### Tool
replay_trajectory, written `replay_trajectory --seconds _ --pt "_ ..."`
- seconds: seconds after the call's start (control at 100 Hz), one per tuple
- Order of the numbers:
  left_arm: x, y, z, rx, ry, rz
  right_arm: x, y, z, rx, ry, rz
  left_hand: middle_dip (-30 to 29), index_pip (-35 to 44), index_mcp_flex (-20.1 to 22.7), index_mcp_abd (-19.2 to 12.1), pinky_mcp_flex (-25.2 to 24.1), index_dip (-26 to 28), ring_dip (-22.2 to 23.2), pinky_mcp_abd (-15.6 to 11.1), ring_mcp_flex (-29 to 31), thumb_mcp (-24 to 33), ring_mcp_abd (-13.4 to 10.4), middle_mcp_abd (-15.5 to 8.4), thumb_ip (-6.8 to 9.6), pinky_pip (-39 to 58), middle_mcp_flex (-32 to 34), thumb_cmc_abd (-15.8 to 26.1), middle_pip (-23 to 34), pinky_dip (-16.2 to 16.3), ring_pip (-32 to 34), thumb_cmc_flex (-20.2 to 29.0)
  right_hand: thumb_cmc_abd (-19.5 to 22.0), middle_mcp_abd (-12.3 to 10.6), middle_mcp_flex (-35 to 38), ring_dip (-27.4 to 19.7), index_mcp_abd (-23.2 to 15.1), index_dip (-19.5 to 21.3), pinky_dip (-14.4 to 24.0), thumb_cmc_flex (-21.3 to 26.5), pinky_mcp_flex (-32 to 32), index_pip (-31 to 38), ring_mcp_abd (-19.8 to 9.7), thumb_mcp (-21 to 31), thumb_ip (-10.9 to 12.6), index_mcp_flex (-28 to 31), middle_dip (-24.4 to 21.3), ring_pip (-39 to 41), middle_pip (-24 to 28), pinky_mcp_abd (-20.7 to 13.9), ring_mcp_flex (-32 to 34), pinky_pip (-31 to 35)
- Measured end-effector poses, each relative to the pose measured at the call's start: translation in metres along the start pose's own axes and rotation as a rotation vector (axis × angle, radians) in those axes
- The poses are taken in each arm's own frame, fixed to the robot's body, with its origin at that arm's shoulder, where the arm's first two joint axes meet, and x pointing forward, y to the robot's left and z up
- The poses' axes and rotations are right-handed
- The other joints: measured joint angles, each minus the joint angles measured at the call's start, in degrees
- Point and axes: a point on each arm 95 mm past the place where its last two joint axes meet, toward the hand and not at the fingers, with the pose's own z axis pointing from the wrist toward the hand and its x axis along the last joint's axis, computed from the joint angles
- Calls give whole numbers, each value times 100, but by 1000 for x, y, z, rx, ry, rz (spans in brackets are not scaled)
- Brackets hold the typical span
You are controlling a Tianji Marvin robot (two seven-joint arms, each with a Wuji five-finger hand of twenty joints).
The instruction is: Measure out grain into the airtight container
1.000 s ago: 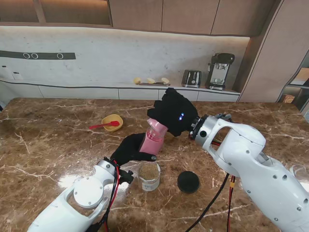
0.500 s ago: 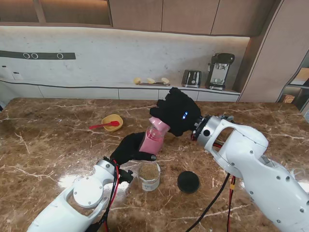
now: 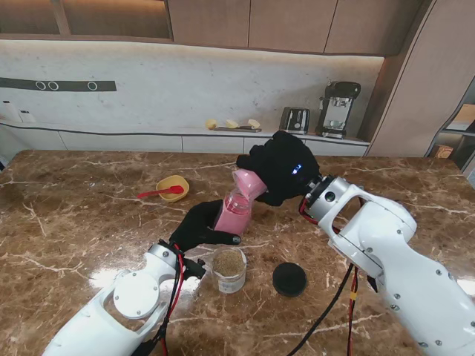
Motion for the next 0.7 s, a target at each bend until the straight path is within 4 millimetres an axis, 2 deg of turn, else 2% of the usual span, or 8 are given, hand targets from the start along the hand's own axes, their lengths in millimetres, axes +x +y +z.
replay_trajectory --seconds 0.16,0.31,0.7 --pt "-1 -1 -1 4 -1 0 -8 -7 -3 2 -55 234 0 0 0 0 -8 1 3 0 0 0 0 0 0 1 0 0 0 41 0 0 -32 17 2 1 -2 -6 0 0 -30 0 -11 0 0 48 0 0 0 -1 0 -2" --pt "-1 0 -2 5 -2 -1 -13 -16 -9 0 -127 289 0 0 0 0 -9 1 3 0 0 0 0 0 0 1 0 0 0 43 0 0 -32 32 8 1 -2 -7 1 0 -37 0 -14 0 0 54 0 0 0 -2 0 -13" --pt "-2 -1 -3 11 1 -4 -27 -41 -34 -20 -370 705 0 0 0 0 -10 1 4 0 0 0 0 0 0 1 0 0 0 44 0 0 -32 64 9 1 -2 -57 4 0 -59 0 -17 1 0 57 0 0 0 -2 0 -85"
